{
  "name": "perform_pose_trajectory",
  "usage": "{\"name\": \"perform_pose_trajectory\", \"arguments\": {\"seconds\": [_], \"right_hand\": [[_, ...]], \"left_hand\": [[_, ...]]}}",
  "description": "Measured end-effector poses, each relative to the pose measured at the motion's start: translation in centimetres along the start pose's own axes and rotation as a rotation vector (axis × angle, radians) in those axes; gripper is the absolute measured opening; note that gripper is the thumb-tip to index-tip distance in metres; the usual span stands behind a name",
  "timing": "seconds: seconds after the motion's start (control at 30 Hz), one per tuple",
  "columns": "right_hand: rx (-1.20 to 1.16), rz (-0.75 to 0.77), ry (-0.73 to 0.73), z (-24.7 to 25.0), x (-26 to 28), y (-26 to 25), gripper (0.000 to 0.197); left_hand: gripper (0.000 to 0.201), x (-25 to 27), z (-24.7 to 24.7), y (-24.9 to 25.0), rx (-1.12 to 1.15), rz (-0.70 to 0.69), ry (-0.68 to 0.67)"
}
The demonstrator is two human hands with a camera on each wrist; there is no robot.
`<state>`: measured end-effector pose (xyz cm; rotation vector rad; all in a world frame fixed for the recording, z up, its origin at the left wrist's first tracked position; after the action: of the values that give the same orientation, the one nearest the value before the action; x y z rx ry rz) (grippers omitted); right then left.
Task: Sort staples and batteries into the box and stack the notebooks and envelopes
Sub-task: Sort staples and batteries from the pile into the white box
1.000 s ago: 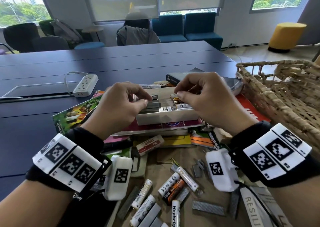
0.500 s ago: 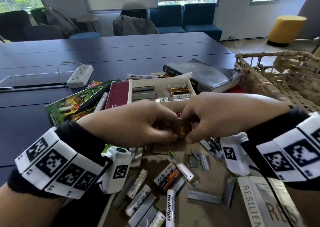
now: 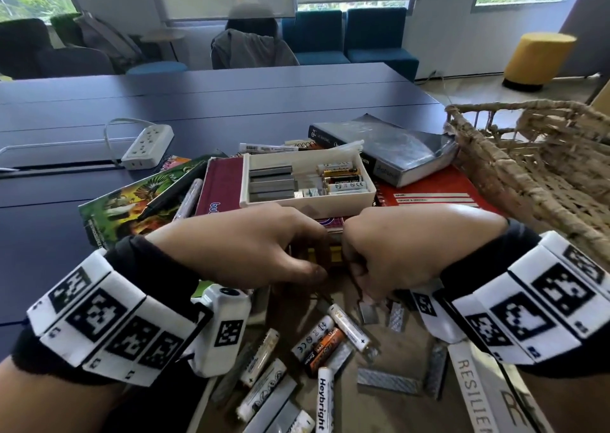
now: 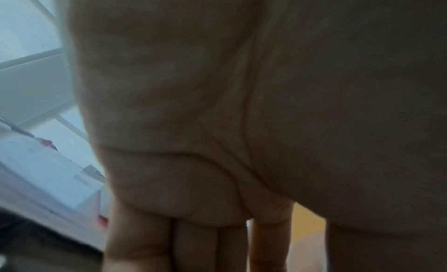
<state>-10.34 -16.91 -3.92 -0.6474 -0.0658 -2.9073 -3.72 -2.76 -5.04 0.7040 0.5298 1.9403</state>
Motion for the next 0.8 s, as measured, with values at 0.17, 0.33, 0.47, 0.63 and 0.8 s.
{"name": "perform_pose_trajectory", "arguments": {"seconds": [0.17,0.33,0.47,0.63,0.8], "right_hand": [[0.024,-0.011,-0.012,0.0,0.0,0.0,0.031],[0.025,-0.023,0.019,0.0,0.2,0.2,0.032],[0.008,-0.026,-0.025,0.1,0.1,0.1,0.031],[0.033,0.032,-0.059,-0.1,-0.3,-0.1,0.023],[0.025,0.042,-0.059,-0.2,-0.5,-0.1,0.022]], "left_hand": [[0.012,0.0,-0.1,0.1,0.010,0.012,-0.007],[0.014,-0.6,-0.6,0.4,0.029,0.011,-0.011],[0.017,-0.9,-0.8,0.7,0.034,-0.006,-0.014],[0.017,-1.1,-0.8,0.8,0.053,-0.013,-0.032],[0.016,-1.2,-0.7,1.2,0.034,0.002,-0.035]]}}
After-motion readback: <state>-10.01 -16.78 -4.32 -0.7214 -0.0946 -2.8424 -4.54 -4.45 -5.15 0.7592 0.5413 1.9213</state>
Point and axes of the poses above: each hand's wrist, its own x-axis away from the middle knuckle, its own z-axis out of the back of the hand, y = z × x, the point moved 3 cm from there along -x, towards the middle knuckle, and after that the axes turned 3 degrees about x, right-handed, at the moved point
